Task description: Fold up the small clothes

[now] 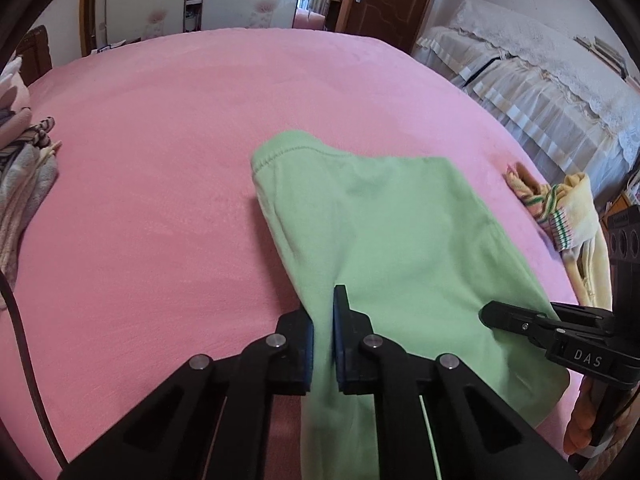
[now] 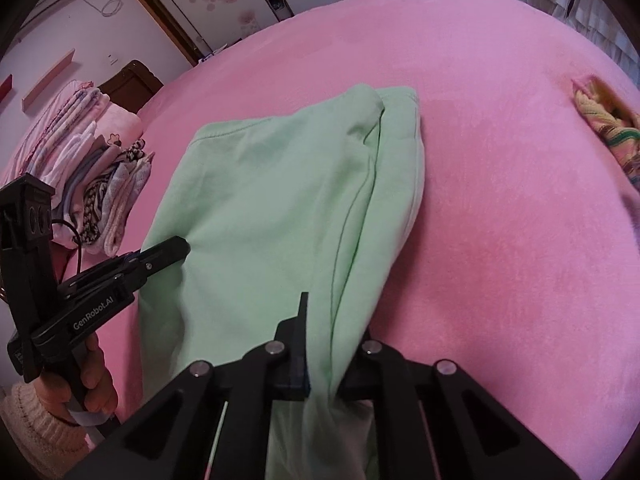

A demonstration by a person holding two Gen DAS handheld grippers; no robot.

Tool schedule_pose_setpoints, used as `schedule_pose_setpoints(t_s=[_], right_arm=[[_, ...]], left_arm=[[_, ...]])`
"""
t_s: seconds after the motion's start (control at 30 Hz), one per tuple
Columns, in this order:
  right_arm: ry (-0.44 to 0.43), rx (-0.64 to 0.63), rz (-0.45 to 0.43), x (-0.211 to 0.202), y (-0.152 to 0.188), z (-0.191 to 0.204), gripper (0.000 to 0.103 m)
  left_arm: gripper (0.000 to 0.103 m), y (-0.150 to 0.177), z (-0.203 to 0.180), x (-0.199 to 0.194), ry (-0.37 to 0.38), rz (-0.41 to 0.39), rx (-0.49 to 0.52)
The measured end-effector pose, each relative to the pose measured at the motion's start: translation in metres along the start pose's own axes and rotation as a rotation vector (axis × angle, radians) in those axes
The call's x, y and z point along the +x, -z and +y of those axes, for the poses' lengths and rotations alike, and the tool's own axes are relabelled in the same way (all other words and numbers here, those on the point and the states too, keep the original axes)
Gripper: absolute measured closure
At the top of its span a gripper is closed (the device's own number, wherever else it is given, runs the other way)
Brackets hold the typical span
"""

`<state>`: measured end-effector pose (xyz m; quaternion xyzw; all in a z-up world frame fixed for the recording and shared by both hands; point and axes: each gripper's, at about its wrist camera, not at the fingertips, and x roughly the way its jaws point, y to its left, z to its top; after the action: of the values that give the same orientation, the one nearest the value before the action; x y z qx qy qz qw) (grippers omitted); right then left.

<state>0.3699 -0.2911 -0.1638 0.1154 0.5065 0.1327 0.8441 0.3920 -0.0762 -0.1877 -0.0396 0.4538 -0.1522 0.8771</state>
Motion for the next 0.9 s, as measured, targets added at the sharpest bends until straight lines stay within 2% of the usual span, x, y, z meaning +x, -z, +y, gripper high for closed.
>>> schedule_pose_setpoints(t_s=[0.3,0.7,0.9], right_arm=[[-0.009,-0.044,0.007,-0.038,0.023,0.046,0.096],[-0.064,-0.125,-0.042,-0.115,0.073,0.119,0.096],[-0.084,-0.183,-0.053,-0.137,0.081,0.167,0.096]], left_arm=[[0.097,0.013,0.003,-0.065,-0.009,-0.025,-0.02],[0.098,0.06,0.015,-0.194,-0.054,-0.072,0.01],[0.098,0.06,0.031,-0.253,-0.068,-0.095,0.003]])
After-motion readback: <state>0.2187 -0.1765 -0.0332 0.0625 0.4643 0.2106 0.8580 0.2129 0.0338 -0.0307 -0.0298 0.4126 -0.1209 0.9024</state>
